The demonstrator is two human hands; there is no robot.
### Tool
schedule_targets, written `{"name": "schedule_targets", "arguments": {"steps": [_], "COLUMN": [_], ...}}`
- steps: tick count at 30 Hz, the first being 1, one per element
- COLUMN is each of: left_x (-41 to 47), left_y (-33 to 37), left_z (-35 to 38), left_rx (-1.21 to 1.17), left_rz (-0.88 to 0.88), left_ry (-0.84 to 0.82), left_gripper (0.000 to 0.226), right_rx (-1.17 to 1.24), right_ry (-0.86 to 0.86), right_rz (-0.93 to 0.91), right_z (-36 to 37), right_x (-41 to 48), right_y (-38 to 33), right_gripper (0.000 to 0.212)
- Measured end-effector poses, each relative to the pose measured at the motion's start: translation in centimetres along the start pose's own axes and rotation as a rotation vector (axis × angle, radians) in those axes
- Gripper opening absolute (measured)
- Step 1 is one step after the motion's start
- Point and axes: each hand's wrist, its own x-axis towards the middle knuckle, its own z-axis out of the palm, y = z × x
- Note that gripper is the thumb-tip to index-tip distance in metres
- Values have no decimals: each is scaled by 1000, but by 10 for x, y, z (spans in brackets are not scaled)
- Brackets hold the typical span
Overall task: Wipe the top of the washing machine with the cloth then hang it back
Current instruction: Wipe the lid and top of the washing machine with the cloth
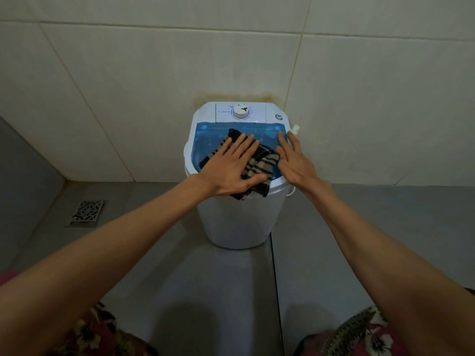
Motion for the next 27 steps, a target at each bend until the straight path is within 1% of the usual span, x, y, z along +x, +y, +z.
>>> {"name": "schedule_targets", "arguments": {"steps": [2, 3, 6, 8, 11, 14, 16, 18, 22, 24, 27], "left_x": [-5, -7, -15, -18, -13, -6, 3, 20, 61, 70, 71], "left_y": [-15, -29, -78, -91, -84, -67, -60, -61, -52, -35, -13], "left_z": [-4, -7, -14, -12, -8, -5, -6, -9, -14, -12, -16], "left_rx": [-3, -14, -53, -81, -89, -25, -23, -65, -105, -144, -276], "left_rz": [26, -3, -192, -264, -276, -190, -138, -178, -416, -418, -315], "left_ry": [0, 0, -28, -54, -15, 0, 1, -11, -71, -90, -81], "left_gripper": [94, 94, 99, 96, 90, 88, 87, 86, 84, 83, 77], "right_rx": [25, 32, 32, 35, 26, 18, 17, 12, 19, 24, 9], "right_ry": [15, 16, 27, 52, 59, 56, 57, 49, 60, 71, 63], "right_rz": [-2, -2, -8, 2, 14, 6, -2, -3, -9, 2, -5], "right_z": [1, 2, 5, 6, 8, 8, 8, 7, 7, 7, 6], "right_x": [-1, -1, -1, -1, -1, 0, 1, 0, 0, 0, -1], "right_y": [2, 2, 1, 0, -2, -1, 1, 1, 1, 1, 0], "right_gripper": [53, 54, 54, 54, 54, 54, 55, 55, 55, 54, 54]}}
